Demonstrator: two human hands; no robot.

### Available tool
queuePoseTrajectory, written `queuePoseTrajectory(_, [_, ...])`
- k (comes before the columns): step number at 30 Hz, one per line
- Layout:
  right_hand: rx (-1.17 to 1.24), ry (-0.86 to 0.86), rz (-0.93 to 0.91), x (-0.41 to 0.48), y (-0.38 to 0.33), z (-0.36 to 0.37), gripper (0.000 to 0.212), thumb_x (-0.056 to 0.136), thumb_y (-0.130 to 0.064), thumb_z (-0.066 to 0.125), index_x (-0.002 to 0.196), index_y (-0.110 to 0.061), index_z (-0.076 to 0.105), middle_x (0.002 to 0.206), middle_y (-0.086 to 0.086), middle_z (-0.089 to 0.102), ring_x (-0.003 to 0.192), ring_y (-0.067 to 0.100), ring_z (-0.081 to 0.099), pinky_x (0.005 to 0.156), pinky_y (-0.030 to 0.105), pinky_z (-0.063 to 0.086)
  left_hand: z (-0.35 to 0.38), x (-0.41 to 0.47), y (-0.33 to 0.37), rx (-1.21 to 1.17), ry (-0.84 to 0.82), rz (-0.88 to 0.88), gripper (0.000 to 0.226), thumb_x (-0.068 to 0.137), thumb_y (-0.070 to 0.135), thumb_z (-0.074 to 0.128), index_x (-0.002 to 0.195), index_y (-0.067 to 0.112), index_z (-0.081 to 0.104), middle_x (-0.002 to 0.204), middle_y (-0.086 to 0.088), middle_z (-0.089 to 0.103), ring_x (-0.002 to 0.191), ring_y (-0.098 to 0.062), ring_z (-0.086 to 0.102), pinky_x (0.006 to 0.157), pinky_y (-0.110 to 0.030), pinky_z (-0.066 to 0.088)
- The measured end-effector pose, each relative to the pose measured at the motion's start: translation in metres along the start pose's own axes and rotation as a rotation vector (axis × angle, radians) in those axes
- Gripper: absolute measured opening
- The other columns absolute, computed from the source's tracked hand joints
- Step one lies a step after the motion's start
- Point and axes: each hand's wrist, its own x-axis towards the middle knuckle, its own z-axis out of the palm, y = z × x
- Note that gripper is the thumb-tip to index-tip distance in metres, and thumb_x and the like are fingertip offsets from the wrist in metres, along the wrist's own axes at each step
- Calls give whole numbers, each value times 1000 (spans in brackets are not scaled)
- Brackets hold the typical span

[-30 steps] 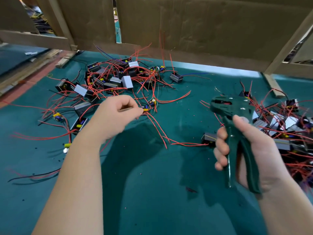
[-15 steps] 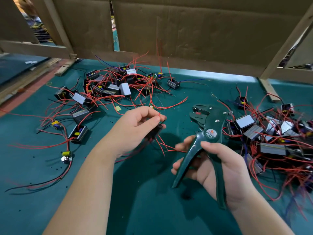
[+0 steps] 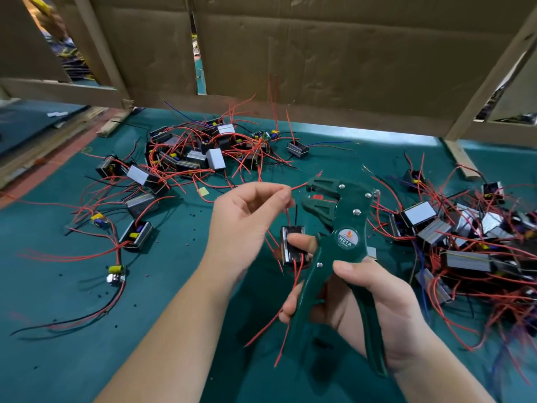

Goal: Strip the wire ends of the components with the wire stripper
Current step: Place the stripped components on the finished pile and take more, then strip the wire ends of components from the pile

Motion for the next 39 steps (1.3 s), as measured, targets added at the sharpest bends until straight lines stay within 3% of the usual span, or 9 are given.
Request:
queuePoseTrajectory(4, [-25,72,-30,0,-2,-1,77,51,-29,89,119,-2,66,112,32,63,68,40,65,68,52,53,-13,11,-1,-55,187,-73,18,89,5,62,77,16,68,67,3,71,59,-6,62,57,-15,46])
queuePoseTrajectory(9, [-50,153,-87,-8,-5,-5,88,41,-29,93,118,3,64,94,29,65,66,44,64,65,54,55,-74,35,7,-507,658,-188,14,97,15,55,84,19,58,62,11,66,51,-1,56,49,-16,39])
queuePoseTrajectory(12, [-59,304,-265,-8,-12,-9,100,36,-30,93,124,5,58,107,28,61,67,42,66,68,54,56,-102,41,3,-236,858,-81,18,96,21,55,77,19,57,66,6,65,47,-6,52,43,-17,36])
queuePoseTrajectory(17, [-269,503,-602,-13,-17,-21,38,80,-9,50,115,-11,61,89,4,71,74,35,70,71,53,57,-98,46,-14,157,825,-89,15,91,15,51,84,18,63,90,-5,69,59,-10,61,48,-24,47])
queuePoseTrajectory(20, [-286,539,-637,-15,-16,-25,38,83,-7,43,116,-13,61,97,8,69,77,38,70,73,56,57,-100,43,-17,420,807,13,38,83,5,47,109,32,56,121,-2,49,80,-14,62,73,-39,57])
queuePoseTrajectory(24, [-298,523,-634,-15,-14,-25,40,82,-9,43,103,-24,73,96,0,73,75,37,71,69,52,58,-103,46,-21,381,739,-25,60,80,6,45,126,44,50,137,-4,30,54,-5,60,52,-20,53])
queuePoseTrajectory(28, [-339,476,-625,-14,-12,-22,48,85,-7,39,96,-36,75,89,-6,74,75,34,71,70,54,57,-108,53,-23,545,595,-250,59,86,13,50,142,29,44,157,-6,12,48,-8,62,58,-31,55])
queuePoseTrajectory(32, [-359,439,-613,-14,-10,-22,52,88,-3,37,100,-38,74,89,-7,74,77,33,71,69,53,57,-106,52,-27,800,498,-335,51,90,18,52,141,11,45,155,-6,10,90,-36,63,89,-39,52])
queuePoseTrajectory(39, [-334,405,-589,-14,-9,-23,55,89,-3,33,100,-38,75,87,-5,75,75,31,72,67,49,58,-102,46,-27,964,490,-202,25,84,22,69,108,17,66,125,-7,47,85,-9,38,72,-16,29])
